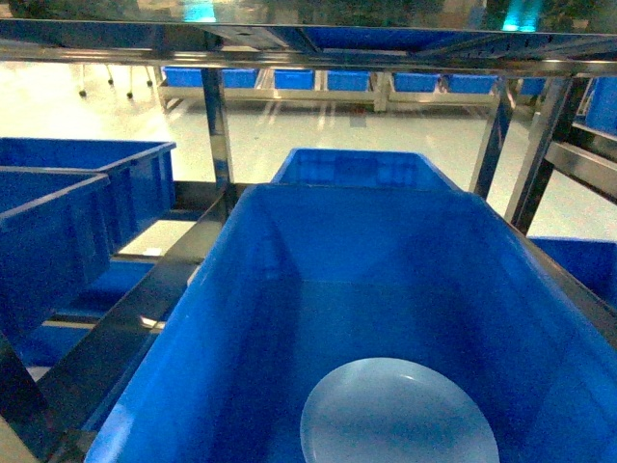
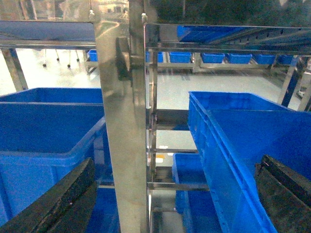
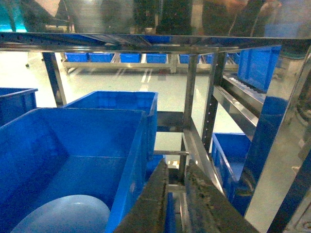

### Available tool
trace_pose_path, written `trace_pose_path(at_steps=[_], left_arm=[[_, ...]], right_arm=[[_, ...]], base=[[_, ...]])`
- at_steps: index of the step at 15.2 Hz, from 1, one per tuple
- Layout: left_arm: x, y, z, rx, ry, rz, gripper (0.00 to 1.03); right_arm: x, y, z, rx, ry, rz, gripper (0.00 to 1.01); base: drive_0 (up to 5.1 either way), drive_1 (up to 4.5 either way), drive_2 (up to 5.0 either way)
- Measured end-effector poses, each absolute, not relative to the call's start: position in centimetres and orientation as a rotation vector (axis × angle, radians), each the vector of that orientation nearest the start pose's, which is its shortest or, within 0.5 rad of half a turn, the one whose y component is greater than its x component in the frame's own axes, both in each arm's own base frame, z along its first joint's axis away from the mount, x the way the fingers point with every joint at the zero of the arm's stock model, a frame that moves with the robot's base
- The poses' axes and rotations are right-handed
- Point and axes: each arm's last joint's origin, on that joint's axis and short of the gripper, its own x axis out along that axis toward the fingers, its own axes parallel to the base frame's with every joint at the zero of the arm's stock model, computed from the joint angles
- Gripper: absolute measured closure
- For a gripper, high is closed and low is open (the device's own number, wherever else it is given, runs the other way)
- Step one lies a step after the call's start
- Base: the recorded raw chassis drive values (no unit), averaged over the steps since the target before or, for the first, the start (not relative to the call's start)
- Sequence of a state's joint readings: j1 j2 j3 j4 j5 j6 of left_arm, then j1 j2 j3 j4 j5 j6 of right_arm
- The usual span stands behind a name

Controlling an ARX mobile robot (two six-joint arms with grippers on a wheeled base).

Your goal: Place blue tray on left shelf second layer neatly

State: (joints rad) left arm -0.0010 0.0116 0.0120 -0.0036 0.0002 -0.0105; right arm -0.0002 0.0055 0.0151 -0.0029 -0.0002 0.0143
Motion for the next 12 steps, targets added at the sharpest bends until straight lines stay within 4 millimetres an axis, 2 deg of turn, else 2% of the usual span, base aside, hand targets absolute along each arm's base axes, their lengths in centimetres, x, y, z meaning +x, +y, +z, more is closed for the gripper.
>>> trace_pose_path(at_steps=[1,2,12], left_arm=[[9.77,-0.01,16.64,-0.010,0.003,0.000,0.05],[9.77,-0.01,16.64,-0.010,0.003,-0.001,0.05],[9.77,-0.01,16.64,-0.010,0.003,0.000,0.05]], right_arm=[[9.71,0.00,16.79,0.013,-0.006,0.000,0.97],[9.71,0.00,16.78,0.008,-0.006,0.000,0.99],[9.71,0.00,16.79,0.006,-0.006,0.000,0.99]], base=[[0.0,0.00,0.0],[0.0,0.00,0.0],[0.0,0.00,0.0]])
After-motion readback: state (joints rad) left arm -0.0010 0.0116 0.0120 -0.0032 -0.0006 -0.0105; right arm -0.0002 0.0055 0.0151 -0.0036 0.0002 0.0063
